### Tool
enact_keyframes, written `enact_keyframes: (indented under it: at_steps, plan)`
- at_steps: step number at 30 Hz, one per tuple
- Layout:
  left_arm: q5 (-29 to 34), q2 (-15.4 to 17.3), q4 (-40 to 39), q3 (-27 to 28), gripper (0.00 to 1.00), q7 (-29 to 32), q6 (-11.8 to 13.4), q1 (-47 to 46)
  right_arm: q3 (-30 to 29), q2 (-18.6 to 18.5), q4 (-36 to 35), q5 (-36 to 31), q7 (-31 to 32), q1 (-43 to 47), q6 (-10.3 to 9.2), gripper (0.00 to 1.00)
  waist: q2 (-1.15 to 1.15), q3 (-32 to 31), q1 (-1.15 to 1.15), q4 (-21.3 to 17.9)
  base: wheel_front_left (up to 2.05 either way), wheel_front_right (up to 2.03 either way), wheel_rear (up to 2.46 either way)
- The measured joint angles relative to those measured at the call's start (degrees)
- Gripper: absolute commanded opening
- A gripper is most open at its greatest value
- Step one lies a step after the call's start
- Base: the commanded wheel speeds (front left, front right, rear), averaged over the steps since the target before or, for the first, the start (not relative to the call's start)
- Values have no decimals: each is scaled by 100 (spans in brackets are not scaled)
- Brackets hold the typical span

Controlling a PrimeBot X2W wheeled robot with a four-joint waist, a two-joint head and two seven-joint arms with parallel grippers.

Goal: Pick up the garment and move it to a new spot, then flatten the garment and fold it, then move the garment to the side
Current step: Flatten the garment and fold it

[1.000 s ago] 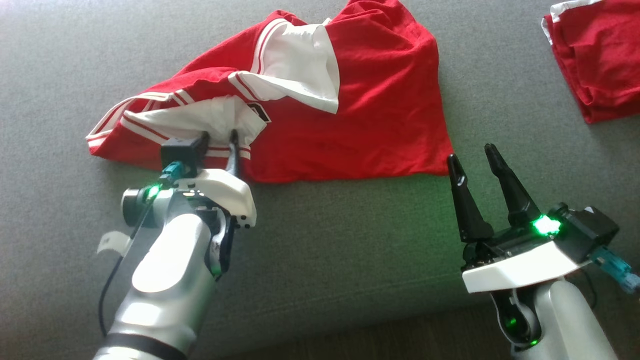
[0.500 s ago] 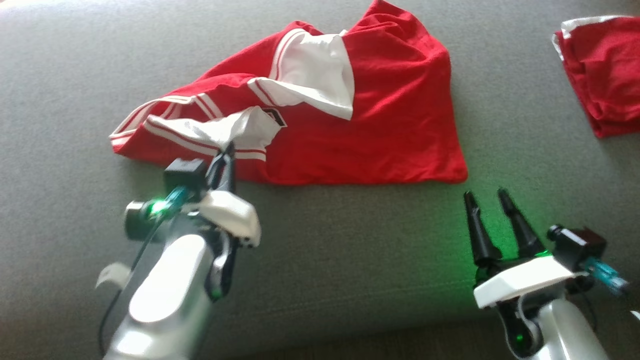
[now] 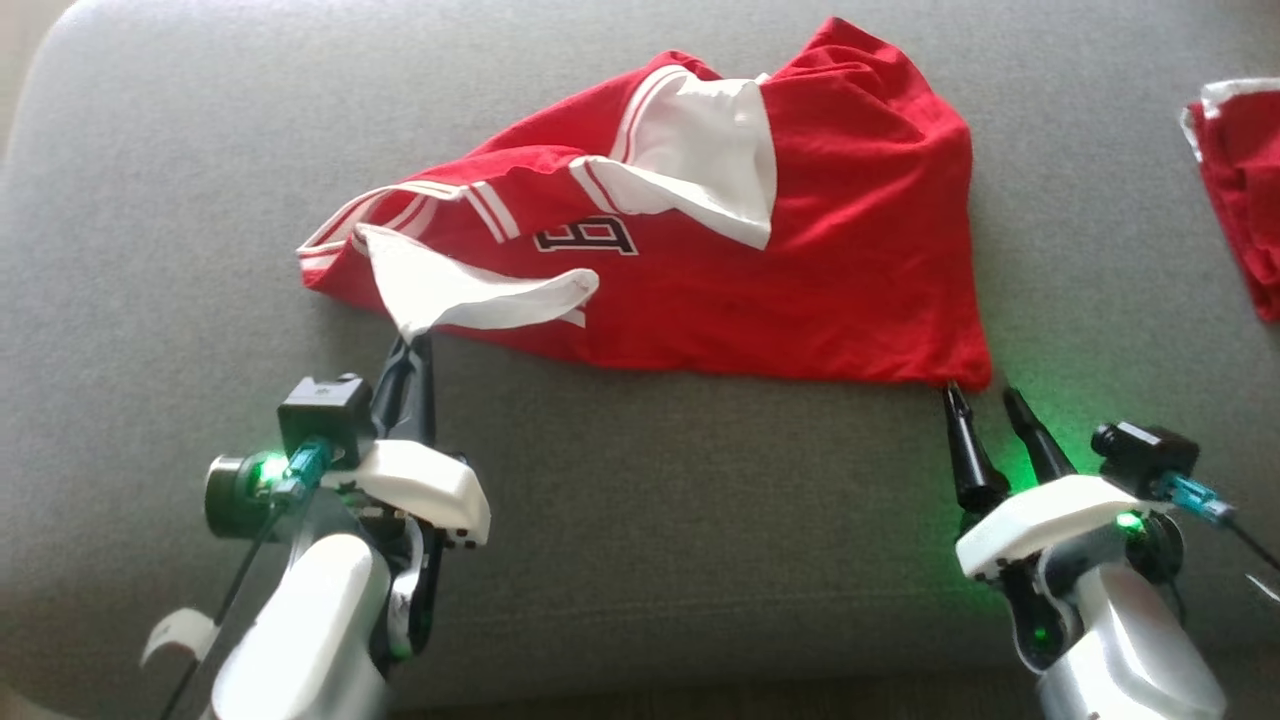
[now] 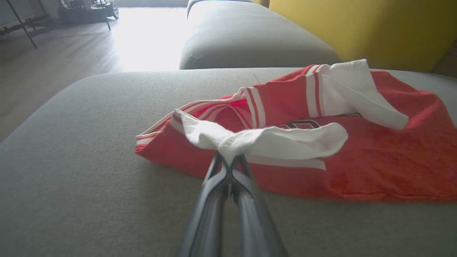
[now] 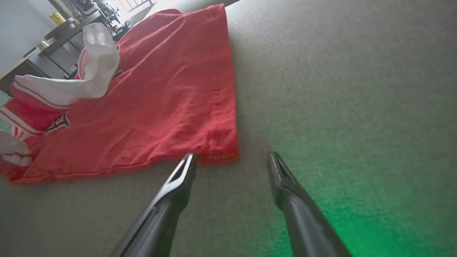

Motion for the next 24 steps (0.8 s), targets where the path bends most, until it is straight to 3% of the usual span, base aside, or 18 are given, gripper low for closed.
enact_keyframes:
  at_steps: [6, 9, 10, 16, 20, 24]
  plan:
    - [3, 13, -299, -127, 0, 83, 55, 61, -81, -5, 272, -44, -1, -281, 0, 98, 0, -14, 0, 136, 0, 0, 0]
    - [9, 23, -332, -132, 0, 91, 57, 63, -75, -7, 380, -107, -1, -321, 0, 17, 0, -21, 0, 175, 0, 0, 0]
    - [9, 29, -344, -133, 0, 93, 75, 67, -71, -7, 411, -140, -1, -317, 0, 0, 0, -30, 0, 186, 0, 0, 0]
    - [8, 149, -474, -119, 0, 91, 122, 199, -80, -5, 464, -264, 0, -279, 0, 0, 0, -153, 0, 214, 0, 0, 0]
    - [8, 282, -724, -53, 0, 5, 145, 293, -111, -5, 33, -396, 0, -122, 0, 0, 0, -273, 0, 180, 0, 0, 0]
    - [38, 634, -1212, 131, 0, -3, 102, 247, -46, -4, -446, -399, 10, -53, 0, 0, 0, -409, 0, 86, 0, 0, 0]
